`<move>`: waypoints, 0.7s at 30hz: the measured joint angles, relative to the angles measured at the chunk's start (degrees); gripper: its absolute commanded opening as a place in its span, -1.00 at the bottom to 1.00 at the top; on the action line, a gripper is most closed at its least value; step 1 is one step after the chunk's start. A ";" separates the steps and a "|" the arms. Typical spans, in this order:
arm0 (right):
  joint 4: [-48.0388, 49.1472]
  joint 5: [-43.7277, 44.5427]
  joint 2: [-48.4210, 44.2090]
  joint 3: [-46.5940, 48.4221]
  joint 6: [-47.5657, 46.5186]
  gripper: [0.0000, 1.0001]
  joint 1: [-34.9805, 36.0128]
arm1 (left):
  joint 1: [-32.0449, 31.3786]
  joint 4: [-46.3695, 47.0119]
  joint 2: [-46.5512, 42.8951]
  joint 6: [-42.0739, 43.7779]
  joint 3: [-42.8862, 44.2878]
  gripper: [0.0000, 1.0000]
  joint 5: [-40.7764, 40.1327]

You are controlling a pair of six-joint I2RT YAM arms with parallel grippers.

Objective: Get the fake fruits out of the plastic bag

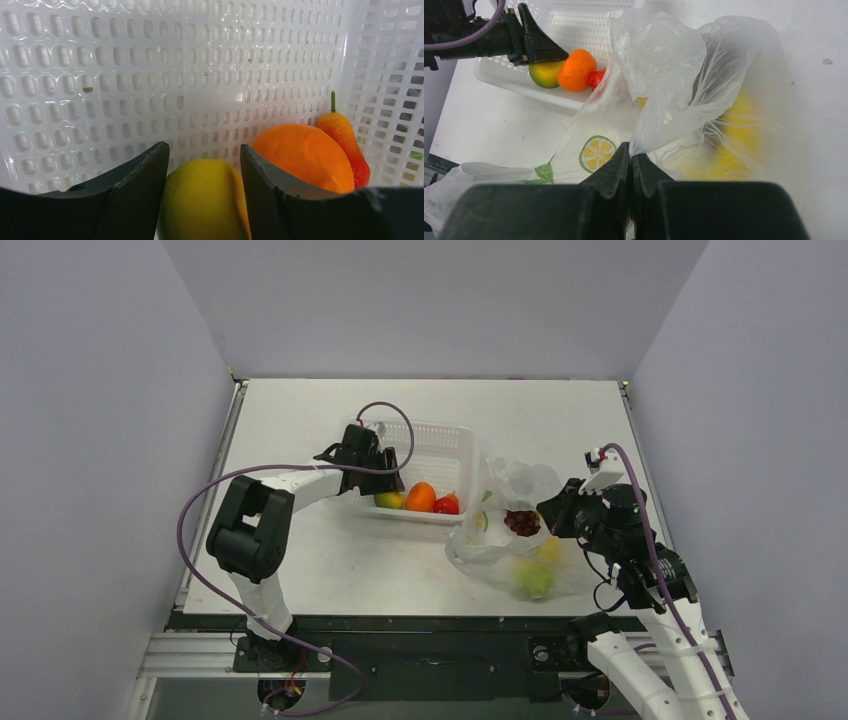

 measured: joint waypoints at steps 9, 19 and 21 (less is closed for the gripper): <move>0.00 0.00 -0.02 0.00 0.02 -1.00 0.00 | 0.00 -0.59 0.09 1.77 0.76 0.17 1.20; 0.09 0.00 0.00 0.00 0.02 -1.00 0.00 | 0.00 -2.82 -6.58 3.06 1.64 0.20 1.40; 0.22 0.00 0.02 0.00 0.02 -1.00 0.00 | 0.00 -2.99 -9.79 3.04 1.64 0.20 1.66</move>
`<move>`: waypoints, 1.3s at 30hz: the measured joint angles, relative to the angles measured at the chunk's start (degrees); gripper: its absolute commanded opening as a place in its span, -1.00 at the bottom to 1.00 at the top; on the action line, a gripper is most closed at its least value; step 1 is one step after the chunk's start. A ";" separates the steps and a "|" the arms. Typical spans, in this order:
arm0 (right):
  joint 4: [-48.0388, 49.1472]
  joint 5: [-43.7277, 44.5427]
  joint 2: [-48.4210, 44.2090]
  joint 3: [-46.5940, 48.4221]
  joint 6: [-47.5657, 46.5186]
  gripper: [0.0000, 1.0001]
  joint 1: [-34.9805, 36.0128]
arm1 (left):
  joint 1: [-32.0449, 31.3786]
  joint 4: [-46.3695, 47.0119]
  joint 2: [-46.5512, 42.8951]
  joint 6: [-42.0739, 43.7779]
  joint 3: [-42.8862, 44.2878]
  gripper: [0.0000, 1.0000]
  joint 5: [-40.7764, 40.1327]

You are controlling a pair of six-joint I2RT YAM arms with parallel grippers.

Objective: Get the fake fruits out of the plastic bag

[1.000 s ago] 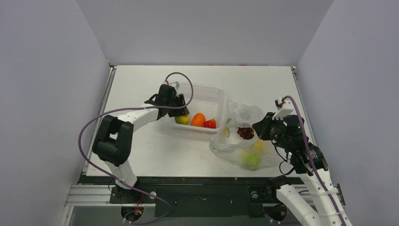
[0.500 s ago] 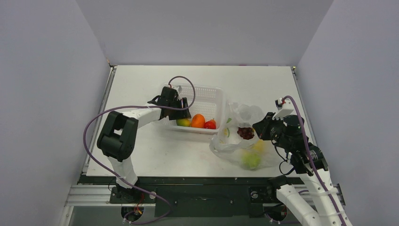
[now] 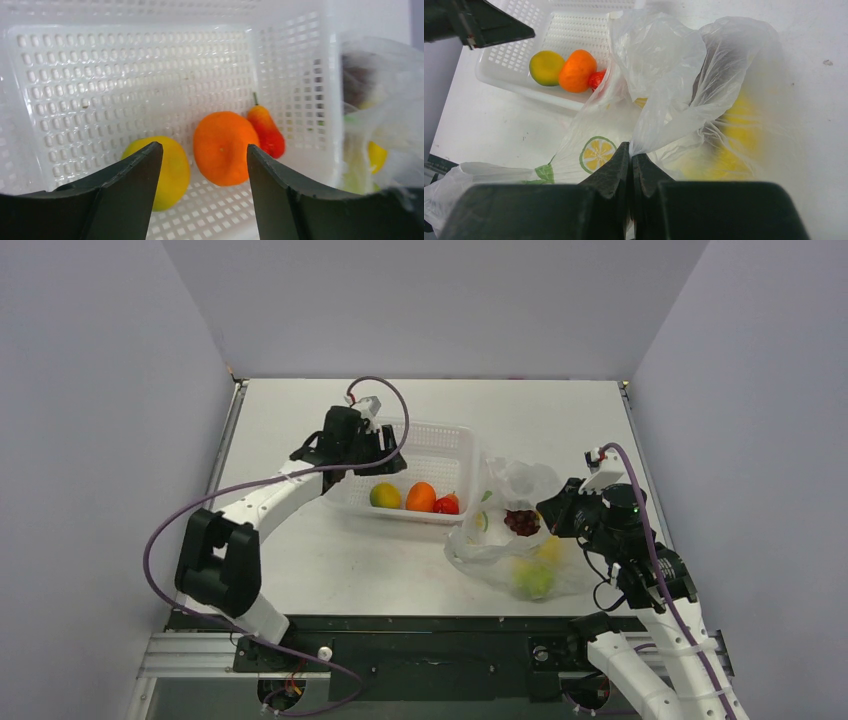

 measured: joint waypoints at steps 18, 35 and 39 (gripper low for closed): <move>3.48 -2.21 1.33 0.28 0.22 -1.00 0.00 | -16.96 17.59 -17.35 -7.58 -8.17 0.09 15.10; 3.91 -2.56 0.55 0.85 1.14 -1.00 0.00 | -36.50 12.35 1.88 -0.26 5.99 -0.39 4.57; 5.62 -2.69 0.46 1.01 2.29 -1.00 0.00 | -36.26 11.82 5.07 -1.11 7.43 -0.46 3.34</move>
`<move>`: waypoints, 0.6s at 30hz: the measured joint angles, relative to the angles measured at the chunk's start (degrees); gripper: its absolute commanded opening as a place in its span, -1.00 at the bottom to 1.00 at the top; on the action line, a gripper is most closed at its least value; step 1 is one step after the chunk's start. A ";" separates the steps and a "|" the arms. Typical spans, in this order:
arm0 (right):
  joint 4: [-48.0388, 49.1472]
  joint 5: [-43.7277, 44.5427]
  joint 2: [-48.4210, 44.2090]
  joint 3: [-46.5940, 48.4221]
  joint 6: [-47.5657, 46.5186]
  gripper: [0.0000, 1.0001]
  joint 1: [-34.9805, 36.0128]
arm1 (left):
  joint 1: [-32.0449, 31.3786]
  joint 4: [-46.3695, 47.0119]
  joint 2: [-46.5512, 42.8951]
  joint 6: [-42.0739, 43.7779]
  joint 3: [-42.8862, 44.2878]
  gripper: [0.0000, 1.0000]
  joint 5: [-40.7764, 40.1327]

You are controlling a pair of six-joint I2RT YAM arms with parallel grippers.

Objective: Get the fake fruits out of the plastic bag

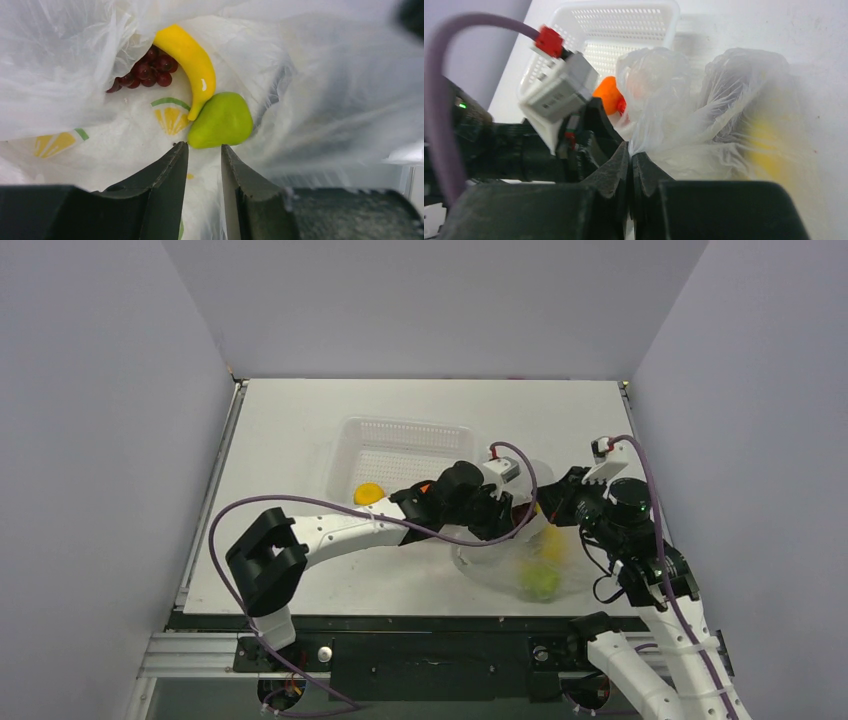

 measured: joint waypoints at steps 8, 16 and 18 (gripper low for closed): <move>4.85 -0.15 7.10 9.86 1.64 -1.00 0.00 | 0.09 -1.68 1.64 -0.81 1.60 -0.49 -0.92; 6.03 -0.11 8.11 11.67 1.88 -1.00 0.00 | 1.14 -1.68 1.66 -1.27 2.29 -0.41 -0.87; 6.01 0.26 6.69 10.23 1.88 -1.00 0.00 | 1.38 -1.27 2.27 -1.90 2.38 -0.36 -0.31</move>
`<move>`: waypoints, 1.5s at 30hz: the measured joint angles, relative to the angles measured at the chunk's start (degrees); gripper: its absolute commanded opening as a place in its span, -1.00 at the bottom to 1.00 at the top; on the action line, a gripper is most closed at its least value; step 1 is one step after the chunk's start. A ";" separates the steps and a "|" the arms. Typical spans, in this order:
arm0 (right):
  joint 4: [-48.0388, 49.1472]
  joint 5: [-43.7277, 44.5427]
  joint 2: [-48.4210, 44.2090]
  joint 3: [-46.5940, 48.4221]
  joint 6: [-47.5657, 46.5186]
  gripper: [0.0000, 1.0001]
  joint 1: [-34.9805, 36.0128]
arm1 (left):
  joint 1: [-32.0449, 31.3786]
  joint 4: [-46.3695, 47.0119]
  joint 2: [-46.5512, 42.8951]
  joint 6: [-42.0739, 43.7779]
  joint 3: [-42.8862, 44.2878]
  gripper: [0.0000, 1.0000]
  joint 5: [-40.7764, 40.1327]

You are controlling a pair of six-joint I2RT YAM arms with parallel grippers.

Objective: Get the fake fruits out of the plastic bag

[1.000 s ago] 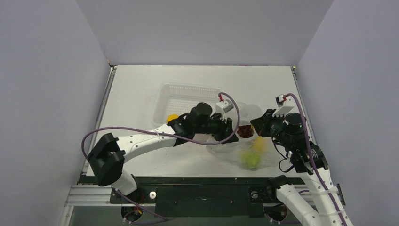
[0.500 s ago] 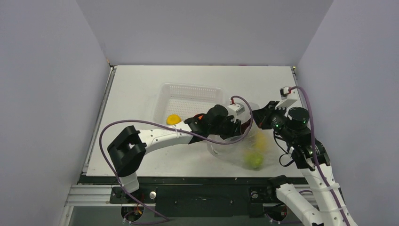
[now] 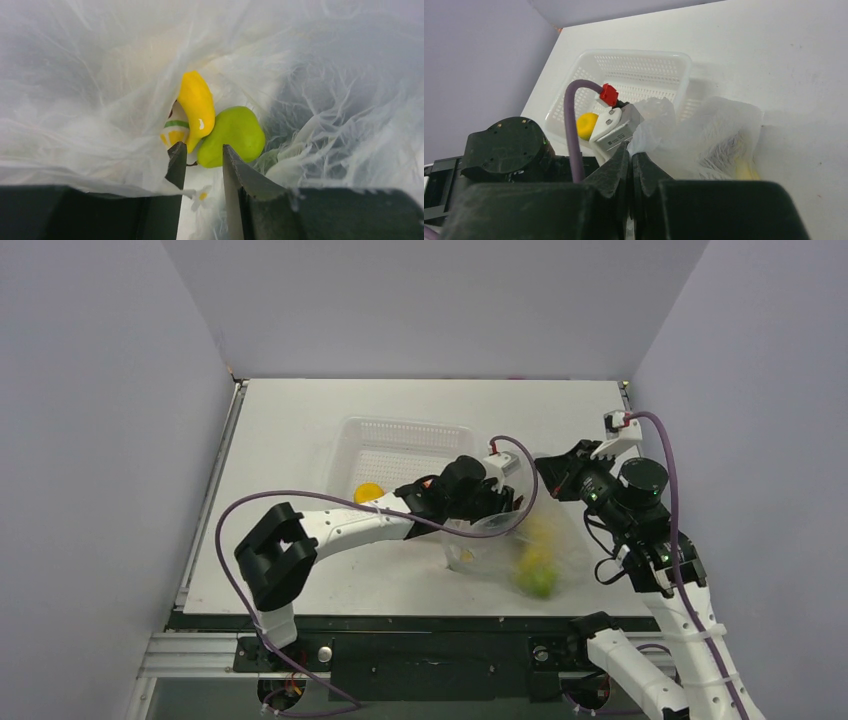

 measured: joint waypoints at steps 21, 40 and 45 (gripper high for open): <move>-13.86 8.46 -13.57 -8.57 -2.21 -1.00 -0.02 | -8.83 8.63 13.20 -2.97 0.11 0.06 1.36; -15.98 6.91 -18.03 -10.23 -2.49 -1.00 0.00 | -11.47 12.57 22.18 -4.68 4.96 -0.20 -6.62; -15.96 6.23 -18.08 -10.25 -2.51 -1.00 0.00 | -11.34 15.23 22.12 -5.68 3.37 -0.86 -7.87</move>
